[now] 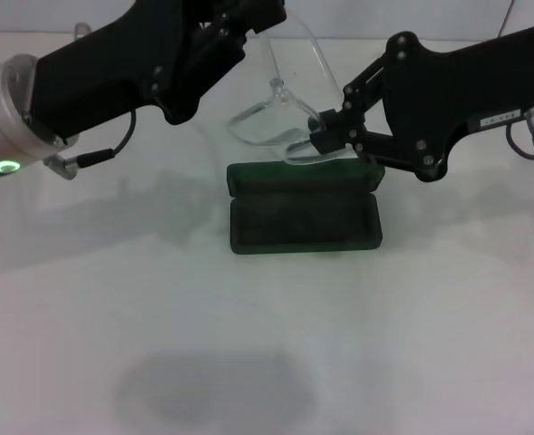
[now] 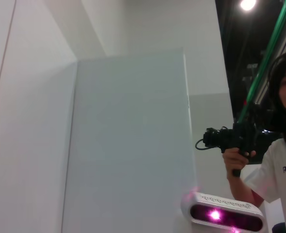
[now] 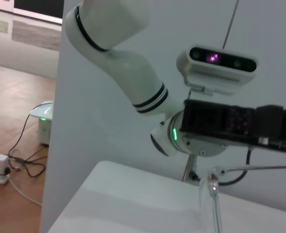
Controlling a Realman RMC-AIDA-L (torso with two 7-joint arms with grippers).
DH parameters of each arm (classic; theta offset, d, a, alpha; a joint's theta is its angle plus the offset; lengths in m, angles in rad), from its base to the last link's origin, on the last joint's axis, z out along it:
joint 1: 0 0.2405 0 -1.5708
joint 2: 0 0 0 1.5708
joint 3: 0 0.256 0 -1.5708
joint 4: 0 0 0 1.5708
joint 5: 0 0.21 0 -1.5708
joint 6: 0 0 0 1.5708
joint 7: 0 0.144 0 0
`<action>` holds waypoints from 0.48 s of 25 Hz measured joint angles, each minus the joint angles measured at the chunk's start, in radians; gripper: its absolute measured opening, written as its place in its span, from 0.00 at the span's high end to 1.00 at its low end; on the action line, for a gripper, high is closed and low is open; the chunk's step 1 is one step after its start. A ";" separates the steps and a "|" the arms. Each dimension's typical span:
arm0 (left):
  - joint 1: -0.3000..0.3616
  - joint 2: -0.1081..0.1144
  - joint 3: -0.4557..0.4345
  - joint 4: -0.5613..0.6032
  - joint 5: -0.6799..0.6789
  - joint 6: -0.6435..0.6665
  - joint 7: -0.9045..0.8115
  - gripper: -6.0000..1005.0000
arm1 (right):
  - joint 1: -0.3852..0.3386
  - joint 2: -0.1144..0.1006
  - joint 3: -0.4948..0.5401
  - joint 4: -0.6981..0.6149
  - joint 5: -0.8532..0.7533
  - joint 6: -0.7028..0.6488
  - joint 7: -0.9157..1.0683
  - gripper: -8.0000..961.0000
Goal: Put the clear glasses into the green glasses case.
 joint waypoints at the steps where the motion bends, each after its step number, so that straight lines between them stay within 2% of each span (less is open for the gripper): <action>1: 0.000 -0.001 0.000 0.000 0.001 0.000 0.001 0.94 | 0.001 0.000 -0.001 0.003 0.004 0.000 -0.002 0.94; 12: 0.001 -0.009 -0.001 -0.011 0.015 -0.005 0.003 0.94 | 0.010 0.000 -0.026 0.006 0.041 -0.004 -0.013 0.94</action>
